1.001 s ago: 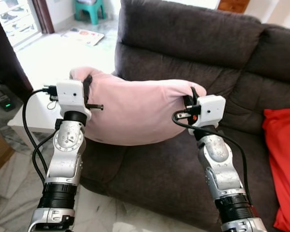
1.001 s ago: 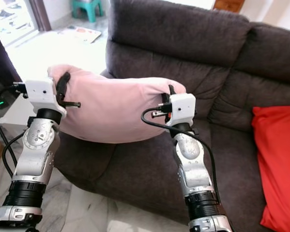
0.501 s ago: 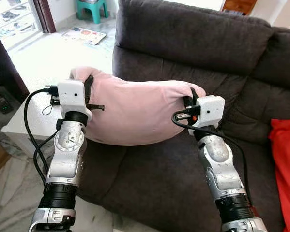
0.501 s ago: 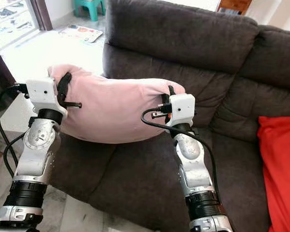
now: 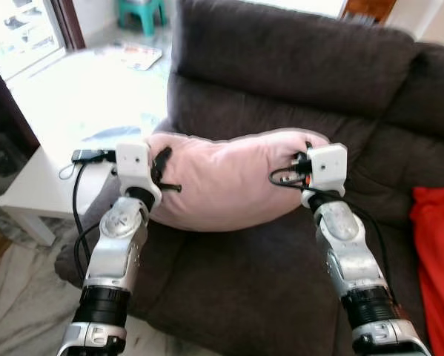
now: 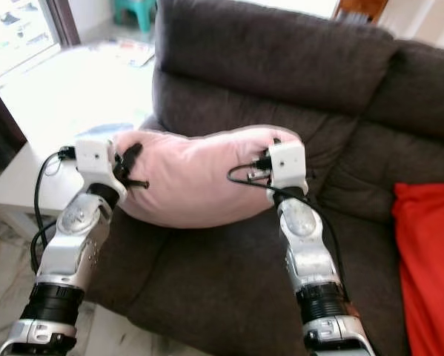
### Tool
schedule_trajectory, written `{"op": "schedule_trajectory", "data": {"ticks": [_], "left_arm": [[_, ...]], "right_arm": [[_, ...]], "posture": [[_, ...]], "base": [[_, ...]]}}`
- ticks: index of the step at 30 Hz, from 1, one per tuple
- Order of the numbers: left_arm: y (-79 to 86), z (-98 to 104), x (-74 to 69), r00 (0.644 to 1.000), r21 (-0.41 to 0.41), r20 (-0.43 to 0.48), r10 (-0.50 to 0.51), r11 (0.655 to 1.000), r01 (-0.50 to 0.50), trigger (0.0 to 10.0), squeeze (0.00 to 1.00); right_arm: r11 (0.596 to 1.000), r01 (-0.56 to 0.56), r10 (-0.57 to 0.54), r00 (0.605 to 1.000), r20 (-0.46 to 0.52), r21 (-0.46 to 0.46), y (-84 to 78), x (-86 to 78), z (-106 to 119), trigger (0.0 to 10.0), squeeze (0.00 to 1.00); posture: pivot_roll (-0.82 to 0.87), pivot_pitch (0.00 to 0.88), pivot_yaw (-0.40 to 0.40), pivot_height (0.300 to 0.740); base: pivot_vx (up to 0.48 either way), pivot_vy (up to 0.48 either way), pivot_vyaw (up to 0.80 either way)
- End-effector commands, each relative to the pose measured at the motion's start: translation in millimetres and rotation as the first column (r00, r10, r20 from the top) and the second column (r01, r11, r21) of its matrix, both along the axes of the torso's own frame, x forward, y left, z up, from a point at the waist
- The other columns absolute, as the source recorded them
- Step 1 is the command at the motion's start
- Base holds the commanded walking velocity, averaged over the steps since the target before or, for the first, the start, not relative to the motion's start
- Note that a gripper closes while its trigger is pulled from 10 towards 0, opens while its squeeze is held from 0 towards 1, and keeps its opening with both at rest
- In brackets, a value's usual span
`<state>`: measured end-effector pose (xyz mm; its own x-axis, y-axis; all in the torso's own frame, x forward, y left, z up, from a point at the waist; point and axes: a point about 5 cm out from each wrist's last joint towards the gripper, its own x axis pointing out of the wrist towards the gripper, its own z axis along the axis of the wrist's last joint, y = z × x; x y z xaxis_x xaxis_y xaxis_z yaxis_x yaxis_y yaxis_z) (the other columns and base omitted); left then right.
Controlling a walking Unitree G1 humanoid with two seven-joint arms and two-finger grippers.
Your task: Move the pillow to the sofa from floor
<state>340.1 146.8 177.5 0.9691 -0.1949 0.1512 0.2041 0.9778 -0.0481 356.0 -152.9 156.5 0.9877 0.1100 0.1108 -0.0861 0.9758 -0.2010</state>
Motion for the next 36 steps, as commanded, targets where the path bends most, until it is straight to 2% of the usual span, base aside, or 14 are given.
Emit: {"op": "schedule_trajectory", "data": {"ticks": [1,2,4,6,11,12,14,20,28,29,30,31,32,36], "left_arm": [[-12.2,4.1,-0.6,0.995,-0.046,-0.01,-0.097,0.994,0.096,10.0,0.0],[-13.0,4.3,-1.0,0.994,-0.065,-0.013,-0.11,0.992,0.109,10.0,0.0],[-21.6,10.0,-5.6,0.979,-0.123,-0.001,-0.203,0.972,0.201,10.0,0.0],[-23.9,11.8,-7.0,0.974,-0.132,0.003,-0.225,0.966,0.223,10.0,0.0],[-32.3,15.8,-12.3,0.95,-0.109,0.0,-0.313,0.944,0.311,10.0,0.0],[-36.8,16.8,-16.2,0.93,-0.098,-0.009,-0.367,0.926,0.364,10.0,0.0],[-38.4,17.1,-18.2,0.922,-0.092,-0.013,-0.388,0.918,0.385,10.0,0.0],[-48.5,7.9,-36.0,0.847,-0.042,-0.086,-0.525,0.851,0.523,10.0,0.0],[-56.8,-0.9,-44.3,0.808,-0.045,-0.137,-0.573,0.818,0.573,10.0,0.0],[-57.0,-1.0,-44.7,0.806,-0.048,-0.138,-0.576,0.817,0.575,10.0,0.0],[-57.2,-1.1,-44.6,0.806,-0.049,-0.139,-0.576,0.817,0.575,10.0,0.0],[-57.3,-1.2,-44.5,0.806,-0.049,-0.139,-0.575,0.817,0.575,10.0,0.0],[-57.2,-1.3,-44.4,0.806,-0.049,-0.14,-0.575,0.817,0.575,10.0,0.0],[-57.2,-1.7,-43.6,0.807,-0.05,-0.144,-0.572,0.819,0.572,10.0,0.0]], "right_arm": [[0.999,-0.014,0.016,0.999,0.051,-0.03,5.2,10.3,21.2,10.0,0.0],[0.999,-0.009,0.011,0.999,0.042,-0.035,5.0,12.1,21.2,10.0,0.0],[0.999,0.011,-0.009,0.999,0.052,-0.037,5.0,22.5,30.6,10.0,0.0],[0.999,0.012,-0.01,0.999,0.054,-0.042,5.6,25.2,33.2,10.0,0.0],[0.998,-0.027,0.03,0.998,0.058,-0.05,16.0,34.6,44.2,10.0,0.0],[0.997,-0.052,0.054,0.997,0.049,-0.052,21.1,38.0,46.9,10.0,0.0],[0.996,-0.069,0.072,0.997,0.036,-0.061,23.8,39.4,46.4,10.0,0.0],[0.964,-0.237,0.235,0.971,-0.032,-0.117,46.0,39.2,39.7,10.0,0.0],[0.954,-0.272,0.265,0.962,-0.066,-0.127,49.7,39.6,33.4,10.0,0.0],[0.953,-0.276,0.269,0.961,-0.068,-0.122,49.7,39.5,33.3,10.0,0.03],[0.954,-0.275,0.269,0.961,-0.067,-0.12,49.4,39.5,33.4,10.0,0.38],[0.954,-0.274,0.268,0.961,-0.067,-0.119,49.1,39.6,33.4,10.0,0.38],[0.954,-0.275,0.268,0.961,-0.066,-0.119,49.0,39.6,33.5,10.0,1.0],[0.955,-0.269,0.262,0.963,-0.068,-0.124,48.1,39.8,32.4,10.0,1.0]], "posture": [[0.01,0.073,-0.088,0.74],[0.01,0.073,-0.088,0.74],[0.02,0.065,-0.091,0.74],[0.02,0.062,-0.091,0.74],[0.02,0.059,-0.097,0.74],[0.02,0.061,-0.101,0.74],[0.02,0.061,-0.101,0.74],[0.03,0.07,-0.108,0.74],[0.03,0.081,-0.109,0.74],[0.03,0.081,-0.109,0.74],[0.03,0.081,-0.109,0.74],[0.03,0.081,-0.109,0.74],[0.03,0.082,-0.107,0.74],[0.03,0.083,-0.106,0.74]], "base": [[0.0,0.0,0.0],[0.0,0.0,0.0],[0.0,0.0,0.0],[0.0,0.0,0.0],[0.0,0.0,0.0],[0.0,0.0,0.0],[0.0,0.0,0.0],[0.0,0.0,0.0],[0.0,0.0,0.0],[0.0,0.0,0.0],[0.0,0.0,0.0],[0.0,0.0,0.0],[0.0,0.0,0.0],[0.0,0.0,0.0]]}}
